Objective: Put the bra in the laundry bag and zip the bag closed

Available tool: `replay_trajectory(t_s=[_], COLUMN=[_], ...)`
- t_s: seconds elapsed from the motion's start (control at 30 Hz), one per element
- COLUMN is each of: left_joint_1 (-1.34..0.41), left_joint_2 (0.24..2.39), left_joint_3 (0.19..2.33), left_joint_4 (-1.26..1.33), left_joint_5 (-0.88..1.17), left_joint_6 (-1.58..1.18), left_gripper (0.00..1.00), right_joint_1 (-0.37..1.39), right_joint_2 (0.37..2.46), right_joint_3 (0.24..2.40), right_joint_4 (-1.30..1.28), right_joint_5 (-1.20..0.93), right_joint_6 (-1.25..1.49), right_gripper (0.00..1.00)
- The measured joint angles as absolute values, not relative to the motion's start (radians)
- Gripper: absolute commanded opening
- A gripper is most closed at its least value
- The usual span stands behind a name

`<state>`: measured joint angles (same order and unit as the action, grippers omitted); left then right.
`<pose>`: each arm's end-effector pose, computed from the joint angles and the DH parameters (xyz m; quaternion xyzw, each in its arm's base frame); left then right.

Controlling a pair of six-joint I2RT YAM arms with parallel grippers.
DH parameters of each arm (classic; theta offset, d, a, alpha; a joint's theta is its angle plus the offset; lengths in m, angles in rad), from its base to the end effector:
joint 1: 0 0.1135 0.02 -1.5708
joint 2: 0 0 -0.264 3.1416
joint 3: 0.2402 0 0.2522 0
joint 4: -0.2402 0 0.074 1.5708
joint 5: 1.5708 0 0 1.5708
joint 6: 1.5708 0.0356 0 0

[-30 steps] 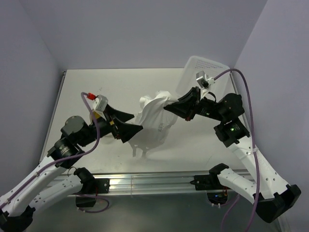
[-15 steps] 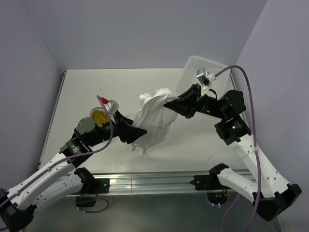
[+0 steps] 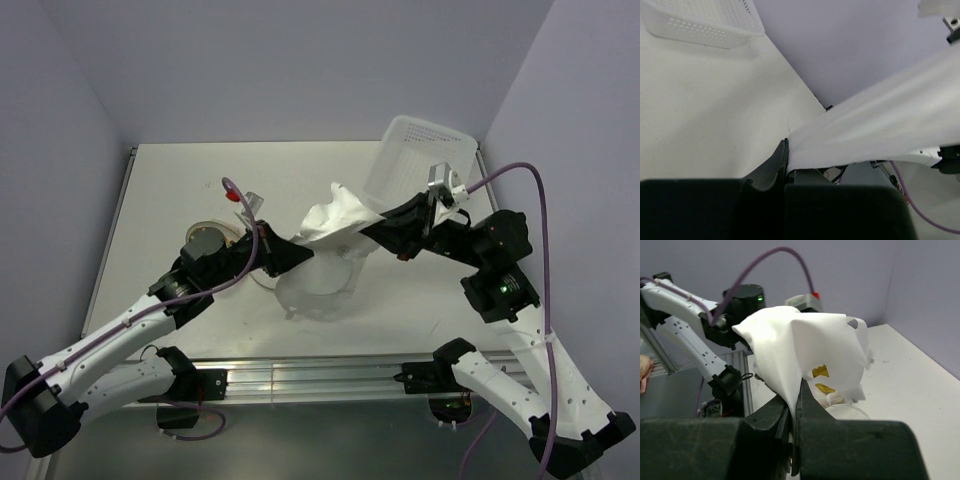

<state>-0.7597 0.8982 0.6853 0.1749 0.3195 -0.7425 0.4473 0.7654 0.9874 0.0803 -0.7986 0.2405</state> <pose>0.1484 -0.1564 0.3228 0.1164 0.7103 -0.5510 0.4223 0.1240 0.0878 0.4383 -0.3678 0.5107 0.4671 0.6210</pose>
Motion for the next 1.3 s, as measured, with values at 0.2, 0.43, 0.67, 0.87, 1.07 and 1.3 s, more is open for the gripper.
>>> replay_trajectory(t_s=[0.2,0.43,0.67,0.87,1.07,1.3], left_joint_1=[-0.722,-0.654,-0.646,-0.646,-0.654,-0.666], left_joint_2=[0.991,1.026,1.01,0.978,0.946,0.923], left_joint_3=[0.776,0.857,0.886,0.886,0.862,0.862], left_joint_4=[0.15,0.094,0.098,0.108,0.127,0.074], left_joint_5=[0.316,0.297,0.263,0.229,0.285,0.405], left_joint_6=[-0.784,-0.799,-0.797,-0.775,-0.751,-0.688], left_gripper=[0.0,0.0,0.0,0.0,0.0,0.0], right_joint_1=[0.451,0.493,0.513,0.514,0.51,0.506], right_joint_2=[0.688,0.557,0.451,0.493,0.698,0.791], right_joint_3=[0.906,0.689,0.596,0.657,0.78,0.76], right_joint_4=[0.11,0.16,0.117,0.041,0.043,0.093], right_joint_5=[-0.854,-0.876,-0.808,-0.609,-0.442,-0.559], right_joint_6=[0.252,0.334,0.375,0.377,0.427,0.364], right_gripper=[0.13,0.78,0.85,0.91,0.91,0.91])
